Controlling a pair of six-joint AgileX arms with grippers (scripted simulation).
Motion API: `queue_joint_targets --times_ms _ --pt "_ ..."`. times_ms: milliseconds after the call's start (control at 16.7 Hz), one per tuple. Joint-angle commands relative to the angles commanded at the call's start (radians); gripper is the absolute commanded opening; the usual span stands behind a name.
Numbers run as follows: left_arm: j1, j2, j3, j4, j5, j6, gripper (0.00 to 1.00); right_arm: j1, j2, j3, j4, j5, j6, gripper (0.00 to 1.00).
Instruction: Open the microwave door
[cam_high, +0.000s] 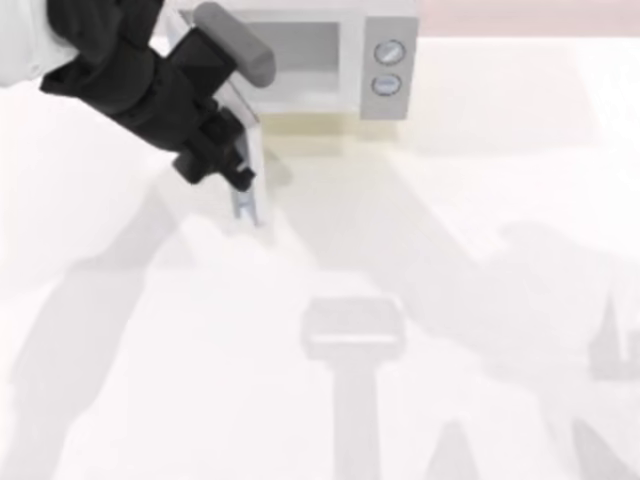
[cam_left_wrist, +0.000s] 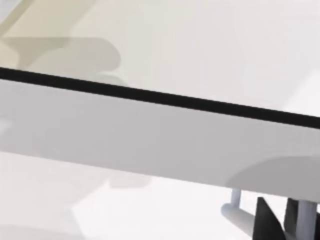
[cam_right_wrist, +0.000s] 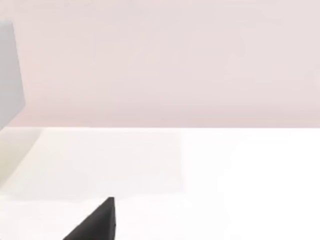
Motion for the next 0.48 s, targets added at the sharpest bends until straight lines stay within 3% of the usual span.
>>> queue_joint_targets --times_ms 300,480 --pt "0.051 -0.009 -0.008 -0.040 0.054 0.125 0.00 0.000 0.000 0.000 0.000 0.000 0.000 1.00" --pt "0.055 -0.008 -0.010 -0.045 0.059 0.136 0.00 0.000 0.000 0.000 0.000 0.000 0.000 1.00"
